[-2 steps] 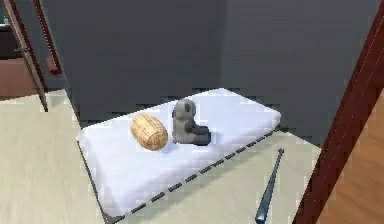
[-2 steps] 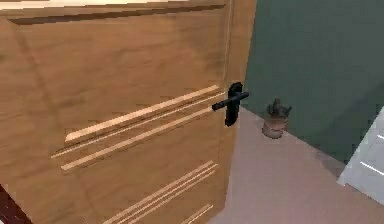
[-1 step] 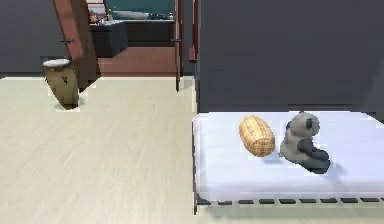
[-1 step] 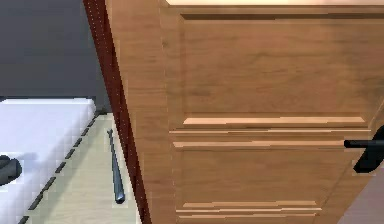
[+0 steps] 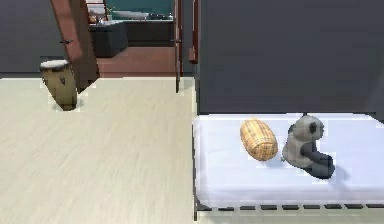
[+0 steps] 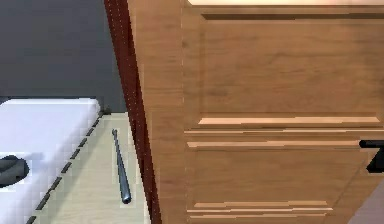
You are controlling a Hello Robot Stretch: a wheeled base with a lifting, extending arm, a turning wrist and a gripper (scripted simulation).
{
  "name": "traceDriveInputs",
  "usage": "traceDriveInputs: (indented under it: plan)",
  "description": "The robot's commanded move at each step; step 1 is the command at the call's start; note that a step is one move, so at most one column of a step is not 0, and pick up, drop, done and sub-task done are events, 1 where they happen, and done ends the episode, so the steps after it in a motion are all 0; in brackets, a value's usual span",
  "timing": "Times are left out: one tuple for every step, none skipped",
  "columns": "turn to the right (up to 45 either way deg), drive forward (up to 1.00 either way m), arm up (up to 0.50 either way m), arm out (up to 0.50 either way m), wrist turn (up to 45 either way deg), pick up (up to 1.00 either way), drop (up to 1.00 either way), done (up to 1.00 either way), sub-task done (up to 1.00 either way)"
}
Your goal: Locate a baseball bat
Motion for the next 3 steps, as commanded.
traceDriveInputs:
  plan:
    - [45.0, 0.00, 0.00, 0.00, 0.0, 0.00, 0.00, 0.00, 0.00]
    - [18.0, 0.00, 0.00, 0.00, 0.0, 0.00, 0.00, 0.00, 0.00]
    - [0.0, 0.00, 0.00, 0.00, 0.0, 0.00, 0.00, 1.00, 0.00]
